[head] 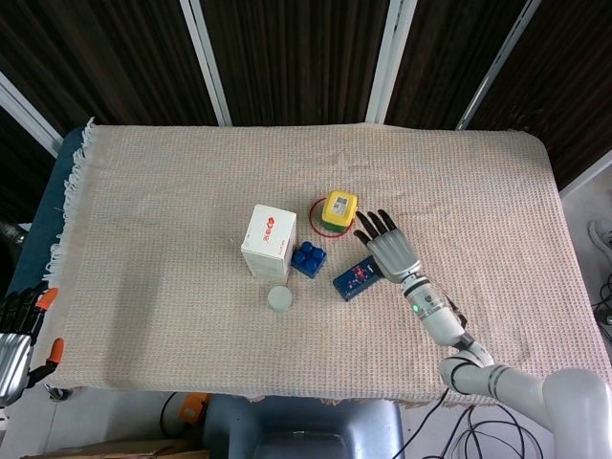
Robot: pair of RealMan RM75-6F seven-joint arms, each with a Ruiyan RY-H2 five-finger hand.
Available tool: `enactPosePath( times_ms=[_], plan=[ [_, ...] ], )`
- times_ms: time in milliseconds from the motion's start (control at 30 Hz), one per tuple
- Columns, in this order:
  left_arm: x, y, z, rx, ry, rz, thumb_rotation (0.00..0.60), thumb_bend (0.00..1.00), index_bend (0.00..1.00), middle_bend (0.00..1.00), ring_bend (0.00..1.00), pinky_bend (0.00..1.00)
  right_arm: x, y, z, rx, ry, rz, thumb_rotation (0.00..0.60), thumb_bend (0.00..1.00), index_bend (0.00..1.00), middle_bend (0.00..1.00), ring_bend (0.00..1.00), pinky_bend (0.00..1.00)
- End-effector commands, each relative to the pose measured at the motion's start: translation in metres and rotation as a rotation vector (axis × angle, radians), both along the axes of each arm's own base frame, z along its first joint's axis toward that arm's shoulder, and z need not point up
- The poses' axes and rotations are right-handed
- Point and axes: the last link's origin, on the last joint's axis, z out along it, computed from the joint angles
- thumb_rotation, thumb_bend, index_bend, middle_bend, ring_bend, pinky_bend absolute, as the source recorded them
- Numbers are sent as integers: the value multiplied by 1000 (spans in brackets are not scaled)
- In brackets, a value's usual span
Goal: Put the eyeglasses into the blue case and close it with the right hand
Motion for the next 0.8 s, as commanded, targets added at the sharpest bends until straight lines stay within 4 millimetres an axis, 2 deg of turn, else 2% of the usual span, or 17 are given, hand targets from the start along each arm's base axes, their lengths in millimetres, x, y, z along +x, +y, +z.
enactPosePath(
  times_ms=[33, 233, 567, 800],
  plan=[
    [1, 0, -1, -4, 1, -1, 600, 449, 0, 0, 0, 38, -6, 11, 11, 35, 45, 46, 600, 327, 282, 0, 0, 0],
    [2, 1, -4, -11, 11, -6, 600, 451, 0, 0, 0, 38, -9, 18, 20, 96, 175, 95, 600, 326, 309, 0, 0, 0],
    [1, 3, -4, -12, 13, -5, 600, 451, 0, 0, 0, 37, -2, 11, 3, 130, 288, 89, 600, 325, 387, 0, 0, 0],
    [1, 2, -2, -8, 10, -6, 600, 451, 0, 0, 0, 38, 3, 8, -4, 135, 305, 78, 600, 424, 449, 0, 0, 0]
  ],
)
